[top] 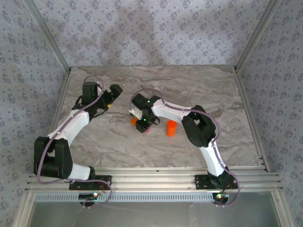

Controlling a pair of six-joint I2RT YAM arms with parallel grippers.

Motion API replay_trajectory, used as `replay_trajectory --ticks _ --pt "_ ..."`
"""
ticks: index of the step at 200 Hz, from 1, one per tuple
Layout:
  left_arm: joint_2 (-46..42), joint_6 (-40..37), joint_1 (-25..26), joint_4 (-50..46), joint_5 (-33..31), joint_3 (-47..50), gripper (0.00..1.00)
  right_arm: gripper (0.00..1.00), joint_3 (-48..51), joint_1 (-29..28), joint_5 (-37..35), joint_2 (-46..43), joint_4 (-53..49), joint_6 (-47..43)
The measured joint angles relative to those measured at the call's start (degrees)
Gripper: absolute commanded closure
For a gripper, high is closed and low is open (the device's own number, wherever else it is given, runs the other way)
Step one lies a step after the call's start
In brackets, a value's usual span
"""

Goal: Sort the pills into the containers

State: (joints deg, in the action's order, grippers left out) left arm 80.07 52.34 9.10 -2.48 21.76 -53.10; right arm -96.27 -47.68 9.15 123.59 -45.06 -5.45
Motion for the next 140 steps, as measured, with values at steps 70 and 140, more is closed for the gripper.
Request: replay_trajectory --ticks 70,140 --pt "0.8 0.0 0.3 0.0 -0.2 0.0 0.01 0.69 -0.1 -0.6 -2.7 1.1 -0.6 -1.7" --pt "0.9 0.0 0.4 1.2 0.1 0.0 0.01 0.38 -0.2 -0.7 -5.2 1.1 -3.2 -2.5"
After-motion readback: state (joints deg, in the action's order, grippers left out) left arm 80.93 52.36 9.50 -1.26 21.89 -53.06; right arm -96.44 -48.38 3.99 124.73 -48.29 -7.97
